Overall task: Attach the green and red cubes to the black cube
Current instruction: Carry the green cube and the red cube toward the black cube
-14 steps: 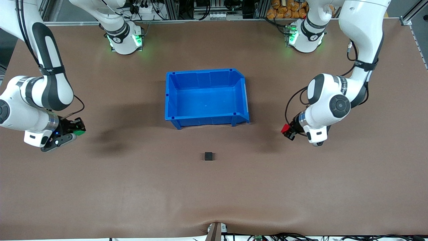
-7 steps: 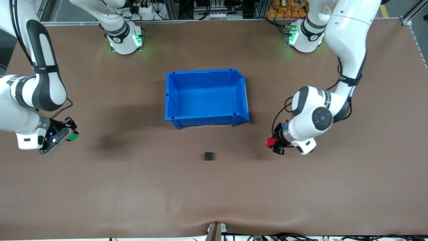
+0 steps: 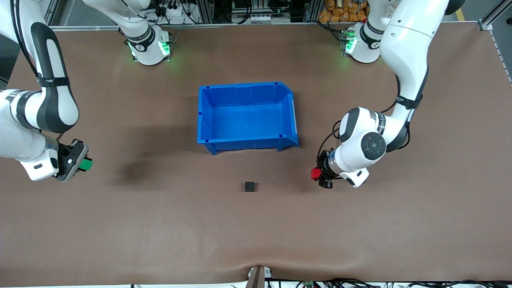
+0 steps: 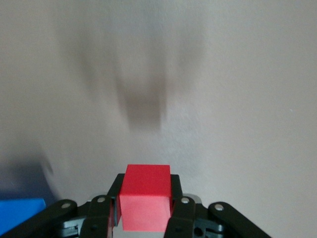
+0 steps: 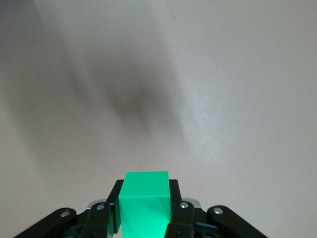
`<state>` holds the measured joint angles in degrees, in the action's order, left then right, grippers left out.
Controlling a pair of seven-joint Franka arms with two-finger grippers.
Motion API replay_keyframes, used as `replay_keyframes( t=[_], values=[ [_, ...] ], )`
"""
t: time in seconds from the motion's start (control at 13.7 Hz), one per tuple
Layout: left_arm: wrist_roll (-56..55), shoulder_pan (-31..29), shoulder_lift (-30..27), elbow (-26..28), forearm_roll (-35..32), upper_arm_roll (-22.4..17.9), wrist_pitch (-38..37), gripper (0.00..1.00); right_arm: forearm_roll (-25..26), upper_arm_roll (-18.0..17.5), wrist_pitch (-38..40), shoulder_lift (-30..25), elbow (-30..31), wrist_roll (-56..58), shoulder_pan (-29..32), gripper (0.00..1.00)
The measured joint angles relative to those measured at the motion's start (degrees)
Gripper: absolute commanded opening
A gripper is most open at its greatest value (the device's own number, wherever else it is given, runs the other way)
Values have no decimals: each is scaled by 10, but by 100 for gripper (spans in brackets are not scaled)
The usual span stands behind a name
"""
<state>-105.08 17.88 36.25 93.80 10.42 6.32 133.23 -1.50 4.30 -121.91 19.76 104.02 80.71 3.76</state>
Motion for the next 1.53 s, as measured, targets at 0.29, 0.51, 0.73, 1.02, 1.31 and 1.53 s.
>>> replay_keyframes(
  t=[0.29,0.51,0.73,1.02,1.31,1.53],
  values=[
    [-20,10,13,-13,2,0,-1,0,0,-5,0,2,-27,34,-45,0],
    [-20,17,23,-15,9,0,0,0,0,-7,0,19,-57,34,-87,0],
    [-30,29,37,-16,10,1,15,0,0,-8,0,50,-95,39,-116,0],
    [-64,55,64,-42,14,1,30,0,0,-8,0,84,-128,39,-144,0],
    [-76,79,91,-74,15,1,31,0,0,-8,0,108,-154,35,-173,0],
    [-81,95,104,-93,17,1,32,0,-1,-8,0,126,-167,5,-205,0]
  ],
)
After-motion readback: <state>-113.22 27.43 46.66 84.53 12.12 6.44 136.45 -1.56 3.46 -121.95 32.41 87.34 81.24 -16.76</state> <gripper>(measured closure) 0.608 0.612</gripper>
